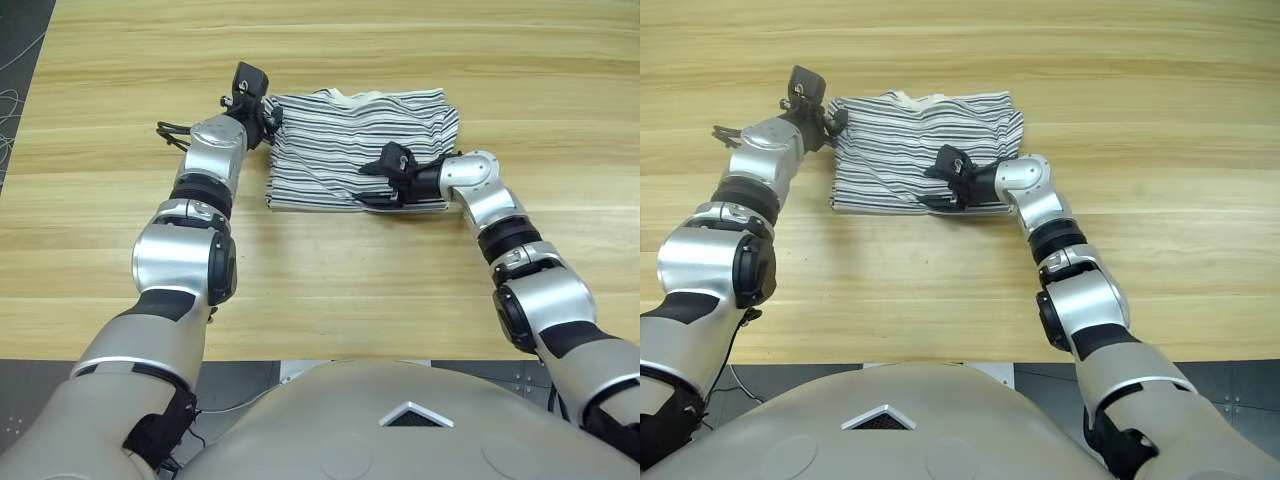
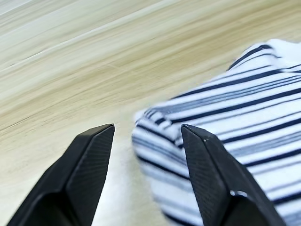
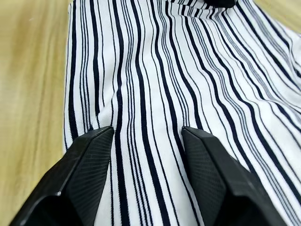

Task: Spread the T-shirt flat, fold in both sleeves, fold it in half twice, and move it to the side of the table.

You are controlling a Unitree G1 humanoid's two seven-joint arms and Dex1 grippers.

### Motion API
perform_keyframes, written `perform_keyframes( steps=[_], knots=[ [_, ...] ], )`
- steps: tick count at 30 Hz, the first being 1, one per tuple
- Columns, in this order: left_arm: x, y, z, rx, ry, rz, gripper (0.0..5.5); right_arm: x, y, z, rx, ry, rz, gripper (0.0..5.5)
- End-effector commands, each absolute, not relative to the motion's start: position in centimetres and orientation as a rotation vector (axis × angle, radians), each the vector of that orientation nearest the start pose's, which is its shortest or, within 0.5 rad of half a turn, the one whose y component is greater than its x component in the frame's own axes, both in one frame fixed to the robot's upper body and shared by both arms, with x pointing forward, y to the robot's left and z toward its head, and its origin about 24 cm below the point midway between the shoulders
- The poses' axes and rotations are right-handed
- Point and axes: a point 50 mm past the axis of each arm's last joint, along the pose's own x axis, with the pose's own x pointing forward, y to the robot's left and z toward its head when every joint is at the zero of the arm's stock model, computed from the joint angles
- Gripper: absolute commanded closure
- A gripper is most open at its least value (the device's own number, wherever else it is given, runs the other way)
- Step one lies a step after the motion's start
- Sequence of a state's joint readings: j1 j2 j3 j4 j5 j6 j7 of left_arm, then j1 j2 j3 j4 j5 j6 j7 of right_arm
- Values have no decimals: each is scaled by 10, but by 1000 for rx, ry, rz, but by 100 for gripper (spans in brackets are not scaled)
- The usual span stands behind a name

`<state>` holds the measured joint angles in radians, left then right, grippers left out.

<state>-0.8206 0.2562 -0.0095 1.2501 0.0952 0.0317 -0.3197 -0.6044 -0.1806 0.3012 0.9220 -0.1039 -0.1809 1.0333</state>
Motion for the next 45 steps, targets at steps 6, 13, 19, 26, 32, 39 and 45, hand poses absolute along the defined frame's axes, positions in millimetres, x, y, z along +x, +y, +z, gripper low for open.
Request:
perform_keyframes(
  steps=[6, 13, 19, 26, 32, 39, 45],
  knots=[
    [357, 177, 18, 369, 515, -468, 286, 289, -111, -23, -364, 567, 1257, 283],
    [354, 164, 51, 386, 305, -552, 286, 324, -105, 43, -22, 325, 1126, 283],
    [320, 140, 48, 425, 292, -713, 286, 334, -124, 81, 8, 255, 1100, 283],
    [278, 166, 15, 549, 504, -945, 286, 348, -145, 84, -103, 256, 969, 283],
    [269, 193, 12, 600, 579, -1037, 286, 350, -147, 75, -180, 272, 953, 283],
    [261, 249, 15, 910, 708, -1227, 286, 347, -144, 69, -218, 279, 1000, 283],
    [290, 304, 34, 1578, 797, -1113, 286, 347, -141, 68, -237, 276, 1028, 283]
  ],
)
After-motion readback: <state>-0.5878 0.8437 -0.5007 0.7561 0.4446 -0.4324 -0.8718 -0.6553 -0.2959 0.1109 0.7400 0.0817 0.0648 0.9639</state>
